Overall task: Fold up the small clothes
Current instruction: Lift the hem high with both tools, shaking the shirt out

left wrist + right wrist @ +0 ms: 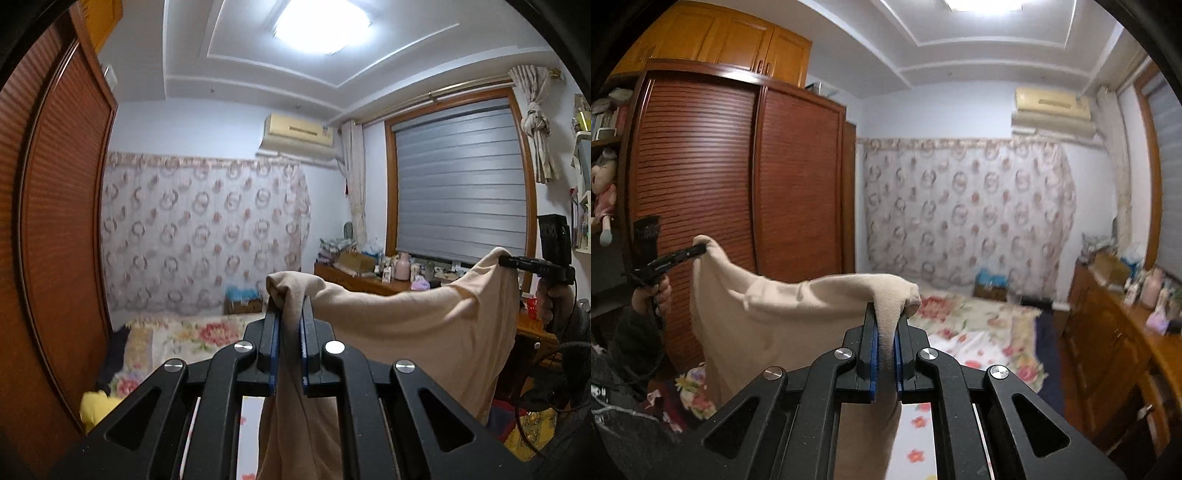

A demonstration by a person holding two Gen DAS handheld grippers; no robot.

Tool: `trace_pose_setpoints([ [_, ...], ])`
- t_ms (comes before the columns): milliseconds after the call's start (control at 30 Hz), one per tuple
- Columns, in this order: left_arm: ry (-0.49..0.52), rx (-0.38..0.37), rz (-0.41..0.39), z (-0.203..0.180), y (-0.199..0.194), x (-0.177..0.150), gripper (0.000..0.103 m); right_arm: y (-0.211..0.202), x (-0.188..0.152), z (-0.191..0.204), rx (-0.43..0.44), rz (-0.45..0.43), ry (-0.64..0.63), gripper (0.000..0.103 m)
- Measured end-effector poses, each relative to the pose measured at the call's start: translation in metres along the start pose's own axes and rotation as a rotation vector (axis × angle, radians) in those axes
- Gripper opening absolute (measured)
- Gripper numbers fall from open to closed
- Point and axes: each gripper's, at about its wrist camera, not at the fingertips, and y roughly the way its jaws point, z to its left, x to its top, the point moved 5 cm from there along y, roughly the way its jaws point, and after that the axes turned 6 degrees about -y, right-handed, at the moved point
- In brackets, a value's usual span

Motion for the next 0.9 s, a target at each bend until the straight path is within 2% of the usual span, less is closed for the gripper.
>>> trace_pose_setpoints([
  [200,0.056,0.010,-0.110,-0.013,-0.029,0.043,0.009,-0.039,0.048,0.018,-0.056,-0.081,-0.096,0.006],
  [300,0.059,0.014,-0.136,-0.012,-0.034,0.051,0.009,-0.056,0.065,0.026,-0.077,-0.105,-0.126,0.006],
  [500,0.075,0.012,-0.163,-0.016,-0.040,0.049,0.009,-0.063,0.050,0.046,-0.086,-0.110,-0.144,0.006],
  [600,0.076,0.016,-0.159,-0.015,-0.031,0.050,0.009,-0.050,0.035,0.040,-0.089,-0.109,-0.141,0.006],
  [733,0.071,0.048,-0.132,-0.013,-0.008,0.045,0.009,-0.028,0.033,0.021,-0.092,-0.079,-0.125,0.006],
  [900,0.048,0.091,-0.051,0.012,0.066,0.028,0.009,0.037,0.028,-0.011,-0.128,0.021,-0.125,0.006],
])
